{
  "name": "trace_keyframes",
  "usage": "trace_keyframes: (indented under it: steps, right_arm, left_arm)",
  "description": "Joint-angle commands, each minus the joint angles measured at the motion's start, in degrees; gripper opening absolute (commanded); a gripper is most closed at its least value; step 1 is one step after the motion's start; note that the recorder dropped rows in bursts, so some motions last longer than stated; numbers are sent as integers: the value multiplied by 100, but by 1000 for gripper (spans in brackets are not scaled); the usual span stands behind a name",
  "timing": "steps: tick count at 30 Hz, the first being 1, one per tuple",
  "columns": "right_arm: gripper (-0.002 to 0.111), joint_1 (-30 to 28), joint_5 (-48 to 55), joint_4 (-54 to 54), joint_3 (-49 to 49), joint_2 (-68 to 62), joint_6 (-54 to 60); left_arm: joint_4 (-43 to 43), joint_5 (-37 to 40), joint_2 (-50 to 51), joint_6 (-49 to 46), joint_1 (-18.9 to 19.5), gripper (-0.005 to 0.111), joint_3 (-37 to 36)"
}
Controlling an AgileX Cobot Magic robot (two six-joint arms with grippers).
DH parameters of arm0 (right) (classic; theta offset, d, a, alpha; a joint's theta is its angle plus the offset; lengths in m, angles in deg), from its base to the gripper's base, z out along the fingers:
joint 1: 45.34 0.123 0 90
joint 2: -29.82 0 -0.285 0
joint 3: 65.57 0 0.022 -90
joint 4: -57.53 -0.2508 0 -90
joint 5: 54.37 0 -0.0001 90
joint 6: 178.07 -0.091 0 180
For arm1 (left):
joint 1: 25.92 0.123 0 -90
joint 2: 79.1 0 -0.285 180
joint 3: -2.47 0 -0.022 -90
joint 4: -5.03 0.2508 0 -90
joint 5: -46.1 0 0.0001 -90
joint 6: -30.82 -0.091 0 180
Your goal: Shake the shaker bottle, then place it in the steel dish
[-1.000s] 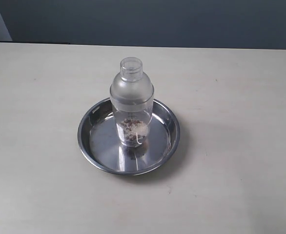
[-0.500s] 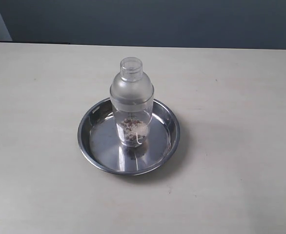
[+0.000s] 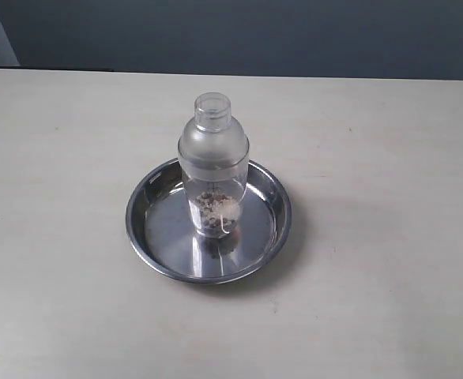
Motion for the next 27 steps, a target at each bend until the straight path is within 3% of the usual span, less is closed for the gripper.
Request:
trace_keyframes:
  steps: [1,4,9,11,13,27]
  right_arm:
    - [-1,-24,-57,-22,-7,25,0]
    - [-1,-24,-69,-22,-7,25,0]
    - [-1,-24,-82,-22,-7,25,0]
    - [-1,-24,-82,-22,-7,25,0]
    - [-1,-24,-82,-22,-7,25,0]
    - [-1,-24,-82,-22,-7,25,0]
  left_arm:
    - [337,556,-205,-3,-150,0,-760]
    - [571,804,-205,-17,-487,0,-1240]
    - [548,-501,-205,-40,-989,0,-1508]
    - [340,-1419,-205,-40,-1057,0,-1508]
    - [126,-1794,-205,-40,-1070,0,-1508]
    - [-169,-1857,-205,-40,-1079,0,-1508]
